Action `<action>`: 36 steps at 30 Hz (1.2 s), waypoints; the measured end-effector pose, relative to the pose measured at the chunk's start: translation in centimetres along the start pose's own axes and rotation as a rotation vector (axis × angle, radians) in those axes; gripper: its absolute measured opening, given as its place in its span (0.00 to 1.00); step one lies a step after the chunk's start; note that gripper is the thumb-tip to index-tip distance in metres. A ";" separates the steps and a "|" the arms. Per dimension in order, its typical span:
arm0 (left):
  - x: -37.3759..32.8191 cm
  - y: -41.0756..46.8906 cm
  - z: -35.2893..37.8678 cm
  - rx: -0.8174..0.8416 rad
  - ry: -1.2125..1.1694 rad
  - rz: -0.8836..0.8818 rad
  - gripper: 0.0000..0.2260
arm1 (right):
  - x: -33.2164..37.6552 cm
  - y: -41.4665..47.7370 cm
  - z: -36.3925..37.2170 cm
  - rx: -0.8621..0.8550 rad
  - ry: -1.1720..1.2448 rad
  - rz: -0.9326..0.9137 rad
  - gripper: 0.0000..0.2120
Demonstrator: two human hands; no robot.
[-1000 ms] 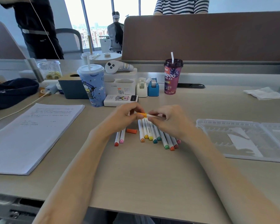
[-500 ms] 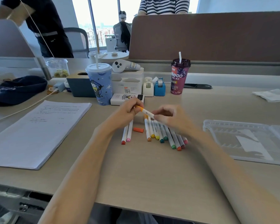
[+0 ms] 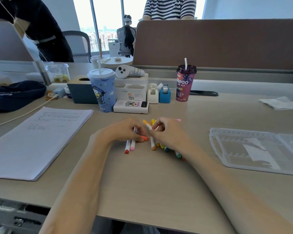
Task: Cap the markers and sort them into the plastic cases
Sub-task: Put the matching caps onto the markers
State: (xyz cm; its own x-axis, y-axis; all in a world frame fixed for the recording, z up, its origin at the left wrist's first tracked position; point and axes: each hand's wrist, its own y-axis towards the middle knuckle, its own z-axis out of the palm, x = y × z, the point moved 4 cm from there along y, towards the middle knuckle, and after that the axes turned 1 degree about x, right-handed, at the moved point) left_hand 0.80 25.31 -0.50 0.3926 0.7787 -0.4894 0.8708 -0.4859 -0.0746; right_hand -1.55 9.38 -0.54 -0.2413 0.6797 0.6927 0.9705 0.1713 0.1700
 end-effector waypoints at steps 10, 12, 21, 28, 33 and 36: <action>0.5 0.3 -0.8 -0.170 -0.152 -0.046 0.05 | -0.1 0.4 -0.7 -0.023 -0.165 0.001 0.06; 0.0 0.5 -0.5 -0.199 -0.153 -0.029 0.04 | -1.3 0.6 -2.4 -0.033 -0.187 0.036 0.05; -2.0 1.2 0.5 -0.273 -0.012 0.032 0.07 | -4.6 0.0 -5.7 0.124 -0.353 0.156 0.07; -2.1 1.1 0.8 -0.264 0.002 0.024 0.07 | -3.8 -0.4 -4.8 0.179 -0.442 0.144 0.08; -2.5 1.2 0.7 -0.274 -0.043 0.039 0.05 | -3.7 -0.1 -4.5 0.114 -0.422 0.180 0.16; -2.6 1.2 0.5 -0.300 -0.149 0.044 0.05 | -3.2 0.0 -5.3 0.019 -0.197 0.134 0.11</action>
State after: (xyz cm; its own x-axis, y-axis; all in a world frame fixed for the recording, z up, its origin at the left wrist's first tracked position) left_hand 0.66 22.51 0.24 0.4034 0.6822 -0.6098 0.9110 -0.3618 0.1979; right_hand -0.77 3.43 0.91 -0.1081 0.8228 0.5580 0.9941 0.0822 0.0714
